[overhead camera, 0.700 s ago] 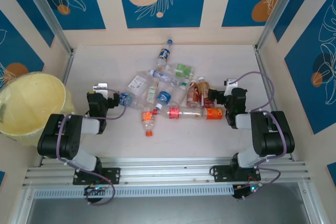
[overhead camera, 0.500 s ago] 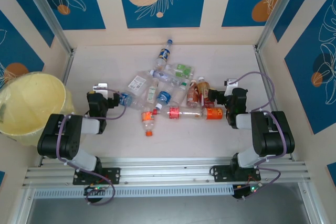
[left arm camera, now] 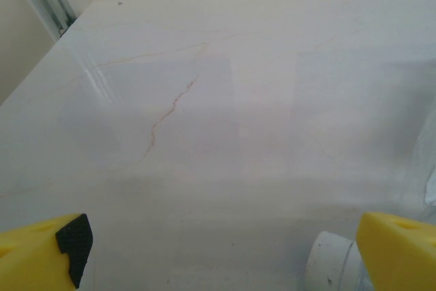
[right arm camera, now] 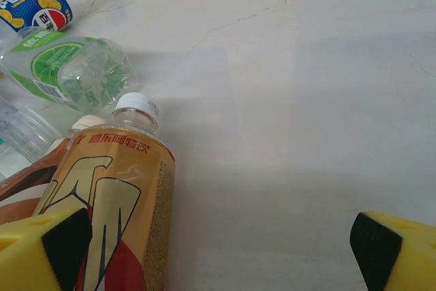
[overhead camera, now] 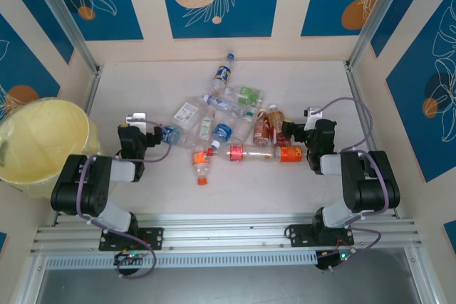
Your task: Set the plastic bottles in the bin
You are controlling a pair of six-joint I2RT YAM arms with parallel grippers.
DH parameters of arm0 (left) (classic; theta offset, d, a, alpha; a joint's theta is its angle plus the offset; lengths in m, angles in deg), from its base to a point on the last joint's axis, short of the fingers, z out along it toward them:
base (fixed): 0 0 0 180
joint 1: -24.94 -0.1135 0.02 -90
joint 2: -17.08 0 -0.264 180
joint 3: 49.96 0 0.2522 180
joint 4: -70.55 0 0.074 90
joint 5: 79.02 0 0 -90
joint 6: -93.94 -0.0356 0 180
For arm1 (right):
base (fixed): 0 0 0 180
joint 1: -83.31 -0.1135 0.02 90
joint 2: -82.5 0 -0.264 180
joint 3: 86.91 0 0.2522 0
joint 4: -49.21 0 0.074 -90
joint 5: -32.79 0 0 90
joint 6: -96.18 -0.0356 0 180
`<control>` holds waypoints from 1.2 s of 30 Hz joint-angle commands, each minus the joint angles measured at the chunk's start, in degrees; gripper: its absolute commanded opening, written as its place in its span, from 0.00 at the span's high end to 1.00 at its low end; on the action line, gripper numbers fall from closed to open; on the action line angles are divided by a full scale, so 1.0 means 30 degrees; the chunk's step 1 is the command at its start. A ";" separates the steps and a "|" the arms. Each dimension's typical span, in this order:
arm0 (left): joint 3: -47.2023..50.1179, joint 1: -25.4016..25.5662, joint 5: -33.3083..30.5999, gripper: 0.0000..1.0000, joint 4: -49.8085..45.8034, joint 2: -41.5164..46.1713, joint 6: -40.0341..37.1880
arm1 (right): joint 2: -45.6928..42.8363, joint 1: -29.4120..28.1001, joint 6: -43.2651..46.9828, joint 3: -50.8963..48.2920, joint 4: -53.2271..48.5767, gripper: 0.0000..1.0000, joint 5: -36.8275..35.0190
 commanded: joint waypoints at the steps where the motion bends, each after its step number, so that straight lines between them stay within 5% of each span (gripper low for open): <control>1: 0.0018 0.0093 -0.0275 0.00 0.0167 -0.0005 0.0233 | 0.0011 0.0140 0.0285 0.0287 0.0106 0.00 0.0357; 8: -0.0200 0.0116 0.0237 0.00 -0.0354 0.0171 -0.0016 | -0.0349 0.0392 0.0113 0.0444 -0.0450 0.00 0.0828; 18: -0.2490 0.0260 -0.0128 0.00 -0.6298 0.2699 -0.0184 | -0.4724 0.0736 -0.0801 0.0493 -0.3698 0.01 -0.0162; 22: -0.2975 0.0398 -0.1161 0.00 -0.8118 0.3961 0.0614 | -0.7287 0.0900 -0.4004 0.2329 -0.8904 0.00 -0.2846; 27: -0.3429 0.0491 -0.1172 0.00 -1.0707 0.5804 0.3527 | -0.9087 0.1558 -0.9256 0.4816 -1.6331 0.00 -0.3397; 36: -0.4392 0.0503 0.3533 0.00 -1.4341 0.6603 0.8747 | -1.0021 0.1480 -1.8650 0.5114 -2.4282 0.01 -0.2675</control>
